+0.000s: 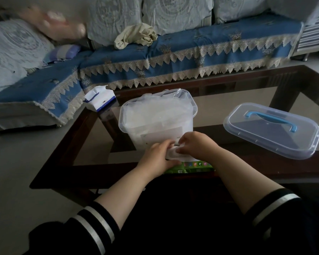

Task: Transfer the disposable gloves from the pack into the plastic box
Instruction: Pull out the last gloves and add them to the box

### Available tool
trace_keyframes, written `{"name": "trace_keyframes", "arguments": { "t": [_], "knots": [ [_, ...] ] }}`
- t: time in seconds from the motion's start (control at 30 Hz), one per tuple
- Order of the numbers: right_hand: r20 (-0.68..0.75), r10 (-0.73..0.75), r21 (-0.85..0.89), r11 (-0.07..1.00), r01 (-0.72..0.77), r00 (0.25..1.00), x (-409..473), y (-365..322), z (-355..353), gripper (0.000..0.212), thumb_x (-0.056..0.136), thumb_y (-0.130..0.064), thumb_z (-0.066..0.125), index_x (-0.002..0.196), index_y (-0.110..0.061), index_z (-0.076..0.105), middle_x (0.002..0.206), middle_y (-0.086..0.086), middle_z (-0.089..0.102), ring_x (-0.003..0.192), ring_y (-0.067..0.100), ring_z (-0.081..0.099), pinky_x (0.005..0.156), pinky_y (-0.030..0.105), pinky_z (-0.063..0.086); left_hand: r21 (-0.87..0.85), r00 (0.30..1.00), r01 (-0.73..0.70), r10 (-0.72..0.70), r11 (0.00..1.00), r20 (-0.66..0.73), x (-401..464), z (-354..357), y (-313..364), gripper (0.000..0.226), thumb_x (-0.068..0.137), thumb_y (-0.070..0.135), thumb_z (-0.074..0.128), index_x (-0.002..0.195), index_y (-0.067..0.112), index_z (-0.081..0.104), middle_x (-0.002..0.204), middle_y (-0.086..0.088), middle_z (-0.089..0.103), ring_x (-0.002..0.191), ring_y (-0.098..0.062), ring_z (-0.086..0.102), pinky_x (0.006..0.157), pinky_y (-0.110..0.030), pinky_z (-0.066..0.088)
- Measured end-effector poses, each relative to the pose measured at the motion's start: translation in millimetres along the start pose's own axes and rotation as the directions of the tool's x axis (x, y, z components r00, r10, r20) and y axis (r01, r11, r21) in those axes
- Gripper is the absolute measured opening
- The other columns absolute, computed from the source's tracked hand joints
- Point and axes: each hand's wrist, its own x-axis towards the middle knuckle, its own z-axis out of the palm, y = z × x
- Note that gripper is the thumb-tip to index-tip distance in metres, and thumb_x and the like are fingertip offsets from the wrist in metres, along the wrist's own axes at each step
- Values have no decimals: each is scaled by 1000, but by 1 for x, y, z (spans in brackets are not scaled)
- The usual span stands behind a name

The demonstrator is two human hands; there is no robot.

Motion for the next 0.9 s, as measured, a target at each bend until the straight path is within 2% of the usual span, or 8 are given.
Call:
{"name": "trace_keyframes", "arguments": {
  "t": [0.07,0.23,0.33,0.43,0.57,0.67,0.77,0.9],
  "knots": [
    [-48,-24,0,1000,24,999,0,-3,0,20,85,-32,66,97,-17,71,98,0,67,95,20,62,80,30,48,-51,1000,11,-11,999,-4,-1,1,-1,75,76,37,81,141,25,44,137,1,55,129,-16,47,105,-32,40],
    [-216,-104,292,942,165,971,-4,-11,-12,14,88,-26,67,88,-13,70,77,-6,66,72,6,60,62,19,41,-13,1000,30,-30,999,1,1,1,1,79,78,38,79,143,24,37,135,2,53,126,-16,49,99,-26,39],
    [-448,-71,574,742,348,891,-17,-20,-27,7,89,-18,65,85,-13,67,69,-7,66,59,-3,59,63,17,46,44,1000,15,-15,999,3,1,2,3,77,79,38,79,139,17,36,135,-2,51,125,-17,49,96,-27,39],
    [-604,17,674,545,499,797,-31,-23,-45,4,92,-12,61,92,-10,64,68,0,64,59,4,60,62,17,51,28,1000,-10,10,1000,-5,1,4,2,74,78,36,80,135,13,40,133,-7,55,121,-18,51,90,-26,38],
    [-502,78,803,413,430,861,-41,-20,-54,10,93,-14,57,102,-18,61,72,5,63,53,11,54,49,21,49,-52,1000,-15,16,999,19,-3,0,-1,56,87,36,71,135,20,46,137,3,56,126,-12,51,95,-25,41],
    [-420,16,821,434,372,907,-42,-17,-57,21,93,-11,56,110,-23,57,75,0,68,53,15,49,44,22,44,-187,985,-43,10,982,-173,-7,-8,-2,17,100,34,50,111,28,61,112,12,69,106,-11,64,91,-25,46],
    [-327,-87,870,361,335,941,-44,-16,-59,32,91,-3,56,121,-15,56,76,2,69,43,6,43,39,17,38,-506,956,-139,-17,851,-292,-16,-17,6,36,96,55,36,94,30,62,88,8,73,85,-14,71,87,-46,55],
    [-207,-230,886,367,282,951,-49,-14,-60,46,80,-8,66,124,-20,55,77,7,67,55,11,53,50,24,49,-689,994,-108,63,716,-91,-21,-35,39,99,60,96,39,125,23,57,118,0,68,112,-12,63,98,-33,50]
  ]
}}
